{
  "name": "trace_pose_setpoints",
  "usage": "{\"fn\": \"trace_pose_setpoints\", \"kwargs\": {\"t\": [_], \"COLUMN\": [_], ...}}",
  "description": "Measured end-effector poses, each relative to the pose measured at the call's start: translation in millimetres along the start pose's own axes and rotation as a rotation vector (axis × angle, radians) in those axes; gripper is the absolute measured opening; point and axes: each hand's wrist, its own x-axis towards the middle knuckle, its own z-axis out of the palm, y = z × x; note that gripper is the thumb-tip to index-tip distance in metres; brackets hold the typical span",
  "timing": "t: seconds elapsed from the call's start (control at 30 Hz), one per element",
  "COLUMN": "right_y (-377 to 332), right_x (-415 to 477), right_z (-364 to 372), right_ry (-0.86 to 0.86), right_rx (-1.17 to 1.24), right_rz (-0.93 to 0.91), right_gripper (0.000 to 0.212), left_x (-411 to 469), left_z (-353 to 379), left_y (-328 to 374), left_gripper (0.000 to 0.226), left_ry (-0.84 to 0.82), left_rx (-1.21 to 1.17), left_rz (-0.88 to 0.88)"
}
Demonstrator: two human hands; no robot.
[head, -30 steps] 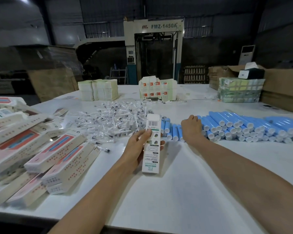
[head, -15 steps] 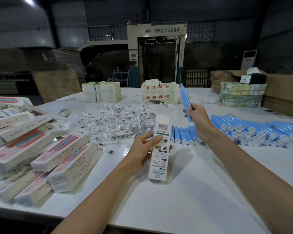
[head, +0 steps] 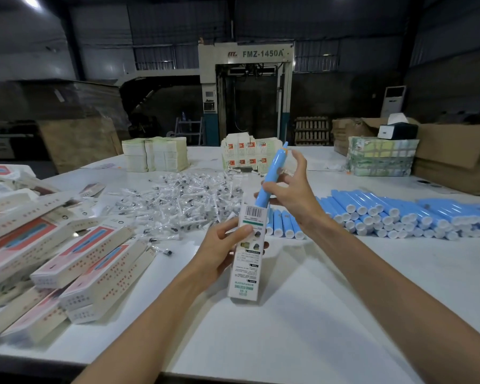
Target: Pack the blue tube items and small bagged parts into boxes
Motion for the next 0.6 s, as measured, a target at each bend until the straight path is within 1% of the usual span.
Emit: {"fn": "trace_pose_setpoints", "kwargs": {"t": [0.07, 0.1, 0.17, 0.27, 0.33, 0.43, 0.5, 0.53, 0.6], "right_y": [-1.6, -4.2, -9.4, -11.7, -9.9, -1.0, 6.5, 9.3, 12.3], "right_x": [3.5, 5.4, 9.3, 14.5, 15.5, 14.0, 12.0, 11.3, 9.0], "right_z": [-7.1, -10.6, -15.9, -18.5, -18.3, -15.6, -15.0, -16.1, -19.3], "right_ry": [-0.036, -0.063, -0.134, -0.193, -0.209, -0.196, -0.182, -0.164, -0.122], "right_rx": [-0.078, -0.129, -0.213, -0.248, -0.268, -0.289, -0.275, -0.251, -0.228], "right_rz": [-0.009, -0.009, 0.01, 0.057, 0.074, 0.083, 0.09, 0.102, 0.122], "right_gripper": [0.107, 0.109, 0.107, 0.102, 0.096, 0.083, 0.076, 0.07, 0.045], "left_x": [0.3, 0.5, 0.5, -0.4, -0.6, -1.0, -2.1, -2.6, -3.0], "left_z": [0.0, -0.1, -0.3, 1.2, 1.4, 1.0, 1.0, 1.3, 1.9], "left_y": [-0.5, -0.9, -2.3, -3.9, -4.9, -6.3, -7.7, -8.0, -7.8], "left_gripper": [0.039, 0.04, 0.047, 0.057, 0.057, 0.049, 0.047, 0.047, 0.046], "left_ry": [0.006, 0.005, -0.012, -0.035, -0.038, -0.059, -0.061, -0.06, -0.054], "left_rx": [0.008, 0.01, 0.003, 0.005, 0.007, 0.016, 0.002, -0.005, 0.0], "left_rz": [-0.003, -0.003, -0.002, -0.009, -0.019, -0.025, -0.036, -0.042, -0.045]}}
